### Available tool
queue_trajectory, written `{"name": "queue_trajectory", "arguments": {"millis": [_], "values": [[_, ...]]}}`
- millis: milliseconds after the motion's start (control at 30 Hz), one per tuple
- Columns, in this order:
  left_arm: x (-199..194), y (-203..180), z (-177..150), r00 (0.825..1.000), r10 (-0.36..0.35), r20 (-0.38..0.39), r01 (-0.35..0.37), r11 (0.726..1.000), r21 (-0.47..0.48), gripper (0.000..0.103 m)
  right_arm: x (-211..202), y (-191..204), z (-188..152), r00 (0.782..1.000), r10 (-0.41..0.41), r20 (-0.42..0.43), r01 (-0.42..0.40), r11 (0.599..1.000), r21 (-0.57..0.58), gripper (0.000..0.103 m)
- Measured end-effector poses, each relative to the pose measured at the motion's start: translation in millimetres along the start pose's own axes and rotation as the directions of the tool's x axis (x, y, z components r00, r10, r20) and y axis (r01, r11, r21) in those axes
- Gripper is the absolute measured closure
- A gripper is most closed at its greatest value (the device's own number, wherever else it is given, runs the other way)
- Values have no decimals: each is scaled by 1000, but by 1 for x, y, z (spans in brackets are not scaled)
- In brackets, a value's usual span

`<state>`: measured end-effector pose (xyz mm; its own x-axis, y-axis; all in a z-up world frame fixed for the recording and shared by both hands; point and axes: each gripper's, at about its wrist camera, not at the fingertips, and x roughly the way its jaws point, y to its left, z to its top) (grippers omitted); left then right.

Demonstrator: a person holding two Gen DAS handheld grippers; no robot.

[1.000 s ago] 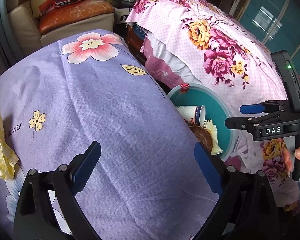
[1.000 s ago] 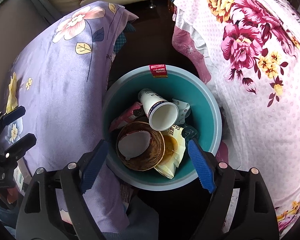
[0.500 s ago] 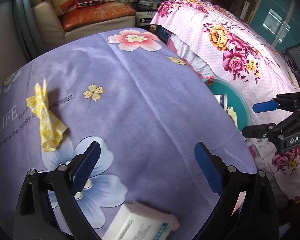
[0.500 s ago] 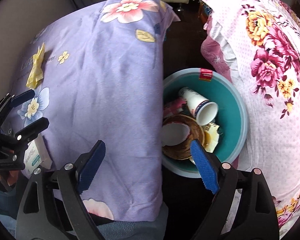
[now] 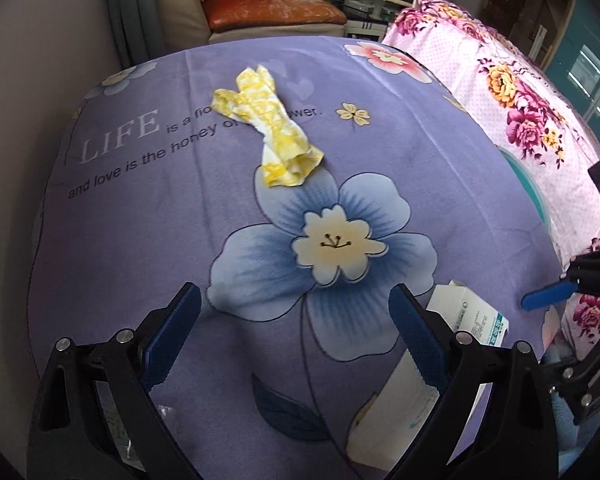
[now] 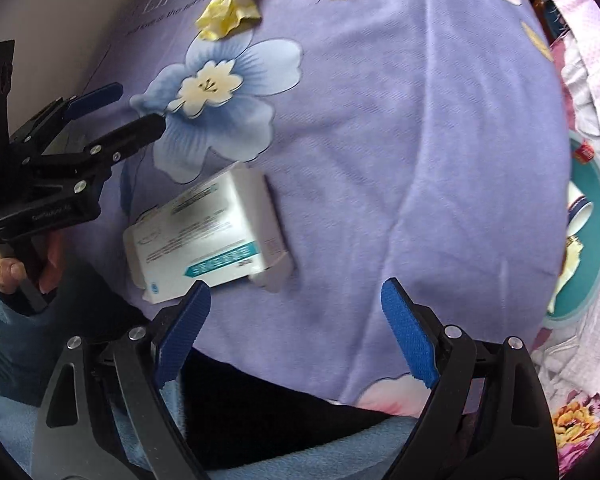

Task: Collect trash
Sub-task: 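Move both open tools back over the table toward the white medicine box, then grasp the white medicine box with the right tool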

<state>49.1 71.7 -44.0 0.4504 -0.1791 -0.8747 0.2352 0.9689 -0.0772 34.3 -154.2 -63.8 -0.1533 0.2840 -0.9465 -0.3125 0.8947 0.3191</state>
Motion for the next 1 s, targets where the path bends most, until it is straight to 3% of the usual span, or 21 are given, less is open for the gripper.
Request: {"name": "queue_trajectory", "arguments": {"millis": [267,600,733,833,900,1000], "values": [[-7,30,-15,1000,24,-3,-24,1000,-18,8,14,16,21,998,65,-10,-64,994,86,20],[-13,59,-21,999,46,6,-46,995,-90,8,13,21,68,999,14,42,-19,992,124,20],[-13,64,-19,999,52,8,-51,993,-108,8,10,26,76,997,24,78,-31,996,88,21],[-12,65,-16,999,49,5,-48,992,-118,8,5,22,78,995,57,76,-62,996,71,46],[-10,62,-14,999,48,2,-48,992,-113,8,-2,21,79,993,56,99,-61,997,44,51],[-7,57,-11,999,42,-4,-42,993,-109,8,-21,12,80,991,34,130,-37,999,22,80]]}}
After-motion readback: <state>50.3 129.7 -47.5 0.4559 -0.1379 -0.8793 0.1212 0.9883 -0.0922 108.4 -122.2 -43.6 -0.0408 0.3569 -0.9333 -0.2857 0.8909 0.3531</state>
